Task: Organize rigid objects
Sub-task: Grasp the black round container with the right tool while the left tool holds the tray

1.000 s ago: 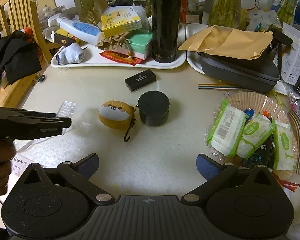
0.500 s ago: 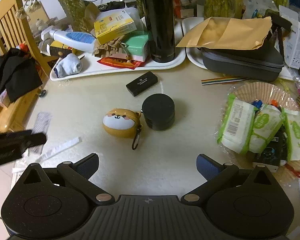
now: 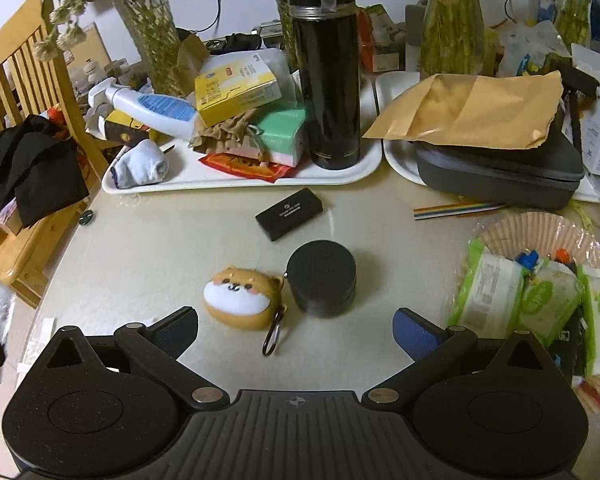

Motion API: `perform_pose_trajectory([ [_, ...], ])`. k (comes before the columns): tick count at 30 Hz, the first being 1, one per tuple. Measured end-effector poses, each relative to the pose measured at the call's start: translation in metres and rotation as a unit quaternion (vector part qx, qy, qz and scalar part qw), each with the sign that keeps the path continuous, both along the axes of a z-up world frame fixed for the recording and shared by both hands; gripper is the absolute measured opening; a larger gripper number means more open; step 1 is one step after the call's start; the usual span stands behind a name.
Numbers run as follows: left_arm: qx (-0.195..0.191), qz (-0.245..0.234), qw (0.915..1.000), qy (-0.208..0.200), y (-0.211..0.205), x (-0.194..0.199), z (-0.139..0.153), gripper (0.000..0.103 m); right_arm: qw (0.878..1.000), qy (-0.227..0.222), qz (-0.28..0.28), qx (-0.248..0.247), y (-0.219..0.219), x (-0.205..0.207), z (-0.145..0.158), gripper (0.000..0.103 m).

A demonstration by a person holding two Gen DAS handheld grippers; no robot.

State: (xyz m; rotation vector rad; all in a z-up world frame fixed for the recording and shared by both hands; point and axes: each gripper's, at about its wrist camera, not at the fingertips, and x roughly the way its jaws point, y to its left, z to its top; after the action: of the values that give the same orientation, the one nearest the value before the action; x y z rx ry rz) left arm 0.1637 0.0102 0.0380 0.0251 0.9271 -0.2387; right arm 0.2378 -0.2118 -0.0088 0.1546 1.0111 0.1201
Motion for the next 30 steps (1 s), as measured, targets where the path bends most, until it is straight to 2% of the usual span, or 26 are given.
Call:
perform_pose_trajectory([
  [2,0.003,-0.004,1.0000,-0.003,-0.001,0.000,0.001,0.033,1.000,0.003,-0.005,0.002,-0.002,0.005,-0.005,0.102],
  [4,0.007,-0.007,0.9999,-0.006,-0.002,-0.002,0.001,0.033,1.000,0.005,-0.009,-0.001,-0.004,0.011,-0.010,0.095],
  [8,0.013,-0.014,0.9996,-0.019,-0.003,-0.004,0.004,0.033,1.000,0.008,-0.015,0.001,-0.009,0.021,-0.019,0.093],
  [12,0.011,-0.019,0.9995,-0.024,-0.003,-0.005,0.006,0.033,1.000,0.012,-0.022,-0.002,-0.012,0.030,-0.029,0.083],
  [17,0.014,-0.024,0.9993,-0.024,-0.004,-0.004,0.006,0.033,1.000,0.006,-0.011,-0.016,-0.008,0.040,-0.039,0.077],
  [20,0.017,-0.025,0.9992,-0.026,-0.003,-0.003,0.005,0.033,1.000,0.013,-0.013,-0.019,-0.007,0.046,-0.048,0.070],
  [30,0.016,-0.028,0.9992,-0.024,-0.003,-0.002,0.005,0.033,1.000,0.011,-0.007,-0.017,-0.002,0.058,-0.062,0.061],
])
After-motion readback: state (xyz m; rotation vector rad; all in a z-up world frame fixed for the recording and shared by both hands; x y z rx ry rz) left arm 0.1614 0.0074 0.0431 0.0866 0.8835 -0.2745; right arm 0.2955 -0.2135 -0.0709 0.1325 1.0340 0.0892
